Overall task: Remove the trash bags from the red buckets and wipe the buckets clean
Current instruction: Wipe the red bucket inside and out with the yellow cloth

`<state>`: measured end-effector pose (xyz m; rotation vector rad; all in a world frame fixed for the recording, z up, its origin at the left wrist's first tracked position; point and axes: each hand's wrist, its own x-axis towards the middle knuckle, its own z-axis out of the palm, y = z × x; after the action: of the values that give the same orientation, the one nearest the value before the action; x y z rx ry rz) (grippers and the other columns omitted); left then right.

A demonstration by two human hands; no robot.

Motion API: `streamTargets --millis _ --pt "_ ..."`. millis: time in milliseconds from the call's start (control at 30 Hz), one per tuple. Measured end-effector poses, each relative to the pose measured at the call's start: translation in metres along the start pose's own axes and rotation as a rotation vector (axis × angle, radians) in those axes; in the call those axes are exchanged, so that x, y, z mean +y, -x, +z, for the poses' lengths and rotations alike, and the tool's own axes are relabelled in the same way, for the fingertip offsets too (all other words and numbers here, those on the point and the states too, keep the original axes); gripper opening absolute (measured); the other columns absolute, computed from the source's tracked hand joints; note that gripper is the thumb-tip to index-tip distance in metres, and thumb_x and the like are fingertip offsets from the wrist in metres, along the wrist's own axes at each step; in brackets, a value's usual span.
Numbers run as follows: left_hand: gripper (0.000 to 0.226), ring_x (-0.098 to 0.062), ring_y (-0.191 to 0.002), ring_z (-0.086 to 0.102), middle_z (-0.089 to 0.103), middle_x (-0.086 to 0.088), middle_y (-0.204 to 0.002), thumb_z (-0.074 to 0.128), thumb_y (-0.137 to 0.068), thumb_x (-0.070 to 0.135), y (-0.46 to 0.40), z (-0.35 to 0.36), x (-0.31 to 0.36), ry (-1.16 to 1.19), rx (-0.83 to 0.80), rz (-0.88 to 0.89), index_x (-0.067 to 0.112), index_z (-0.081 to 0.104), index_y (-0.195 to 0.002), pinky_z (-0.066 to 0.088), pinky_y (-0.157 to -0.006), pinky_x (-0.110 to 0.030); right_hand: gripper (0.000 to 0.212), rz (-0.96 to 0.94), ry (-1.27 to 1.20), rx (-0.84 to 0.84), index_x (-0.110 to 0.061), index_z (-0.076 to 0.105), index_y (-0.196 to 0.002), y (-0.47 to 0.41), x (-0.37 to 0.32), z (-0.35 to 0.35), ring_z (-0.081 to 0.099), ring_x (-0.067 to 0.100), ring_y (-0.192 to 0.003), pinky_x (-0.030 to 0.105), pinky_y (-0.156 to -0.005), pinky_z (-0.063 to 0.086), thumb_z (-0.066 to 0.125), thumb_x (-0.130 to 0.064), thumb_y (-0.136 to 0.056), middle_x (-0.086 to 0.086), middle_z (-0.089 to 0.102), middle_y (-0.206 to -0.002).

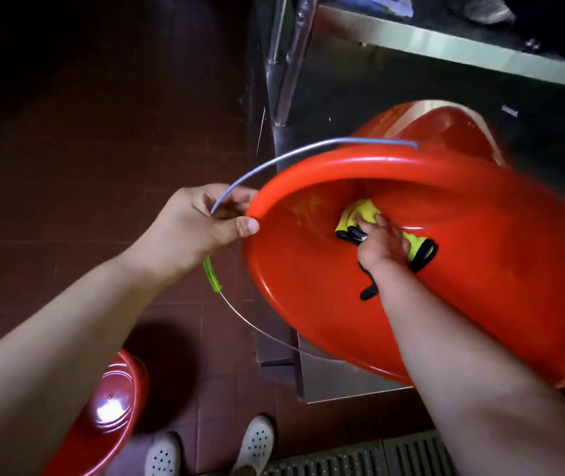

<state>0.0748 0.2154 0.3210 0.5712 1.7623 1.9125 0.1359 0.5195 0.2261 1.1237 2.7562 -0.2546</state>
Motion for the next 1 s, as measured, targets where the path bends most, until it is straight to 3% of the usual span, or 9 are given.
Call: streamTargets --millis 100,167,300,467,567,700,733,833,1000 --pt "0.04 -0.008 -0.091 0.066 0.073 0.003 -0.094 0.074 -0.066 0.001 0.021 0.007 -0.038 0.168 0.133 -0.086 0.012 0.065 -0.104 0.053 -0.081 -0.022 0.066 -0.011 0.103 -0.005 -0.05 0.027 -0.14 0.002 -0.001 0.003 0.009 0.018 -0.144 0.033 -0.112 0.01 0.043 -0.011 -0.09 -0.008 0.012 -0.157" --pt "0.042 -0.014 -0.096 0.066 0.073 0.0 -0.097 0.079 -0.064 0.004 0.036 0.019 -0.064 0.281 0.177 -0.186 0.013 0.065 -0.102 0.053 -0.09 -0.032 0.071 -0.01 0.115 -0.027 -0.05 0.023 -0.142 0.004 -0.002 0.003 0.008 0.018 -0.144 0.033 -0.112 0.009 0.044 -0.01 -0.088 -0.009 0.008 -0.158" --pt "0.039 -0.025 -0.091 0.061 0.066 -0.009 -0.091 0.088 -0.054 0.03 0.043 0.035 -0.081 0.392 0.235 -0.253 0.017 0.069 -0.086 0.048 -0.094 -0.044 0.061 -0.055 0.025 -0.008 -0.045 0.027 -0.143 0.04 -0.012 0.011 0.016 0.025 -0.141 0.035 -0.111 0.013 0.045 -0.016 -0.092 -0.01 0.008 -0.158" --pt "0.024 -0.007 -0.075 0.057 0.057 -0.008 -0.084 0.074 -0.069 0.008 0.033 0.04 -0.075 0.252 0.271 -0.15 0.007 0.06 -0.088 0.049 -0.07 -0.017 0.063 -0.419 -0.275 0.212 -0.036 0.042 -0.139 0.141 -0.023 0.048 0.042 0.038 -0.125 0.048 -0.104 0.037 0.05 -0.013 -0.081 0.0 0.036 -0.15" --pt "0.018 -0.001 -0.069 0.058 0.063 0.003 -0.077 0.069 -0.074 -0.002 0.029 0.044 -0.063 0.159 0.241 -0.102 0.01 0.062 -0.086 0.047 -0.065 -0.011 0.067 -0.555 -0.458 0.186 -0.044 0.038 -0.138 0.165 -0.012 0.058 0.038 0.025 -0.133 0.045 -0.1 0.043 0.045 -0.008 -0.082 -0.012 0.031 -0.15" --pt "0.017 -0.001 -0.07 0.059 0.067 0.012 -0.07 0.071 -0.072 -0.001 0.019 0.035 -0.041 0.039 0.125 -0.029 0.013 0.066 -0.08 0.048 -0.07 -0.014 0.066 -0.479 -0.575 0.117 -0.024 0.056 -0.129 0.136 -0.004 0.044 0.036 0.017 -0.134 0.005 -0.101 0.029 0.044 0.017 -0.079 -0.012 0.031 -0.144" --pt "0.015 -0.001 -0.069 0.059 0.067 0.012 -0.07 0.072 -0.071 0.001 0.015 0.03 -0.034 0.014 0.076 -0.016 0.012 0.066 -0.079 0.047 -0.07 -0.013 0.064 -0.442 -0.565 0.104 -0.019 0.059 -0.126 0.122 0.001 0.042 0.037 0.017 -0.133 0.005 -0.101 0.029 0.044 0.02 -0.078 -0.009 0.034 -0.143" --pt "0.017 -0.005 -0.071 0.06 0.067 0.005 -0.073 0.075 -0.063 0.009 0.004 0.017 -0.009 -0.047 -0.046 -0.015 0.005 0.068 -0.079 0.05 -0.07 -0.015 0.06 -0.345 -0.424 0.105 -0.02 0.061 -0.124 0.071 0.017 0.036 0.041 0.024 -0.133 0.034 -0.109 0.036 0.047 0.017 -0.078 -0.001 0.041 -0.145" --pt "0.022 -0.008 -0.071 0.064 0.068 -0.006 -0.079 0.076 -0.065 0.0 -0.008 0.015 0.017 -0.08 -0.012 0.031 0.003 0.068 -0.085 0.052 -0.066 -0.017 0.068 -0.123 -0.115 0.048 -0.039 0.045 -0.136 0.015 0.027 0.002 0.022 0.015 -0.141 0.028 -0.114 0.02 0.05 0.003 -0.082 -0.009 0.025 -0.154"
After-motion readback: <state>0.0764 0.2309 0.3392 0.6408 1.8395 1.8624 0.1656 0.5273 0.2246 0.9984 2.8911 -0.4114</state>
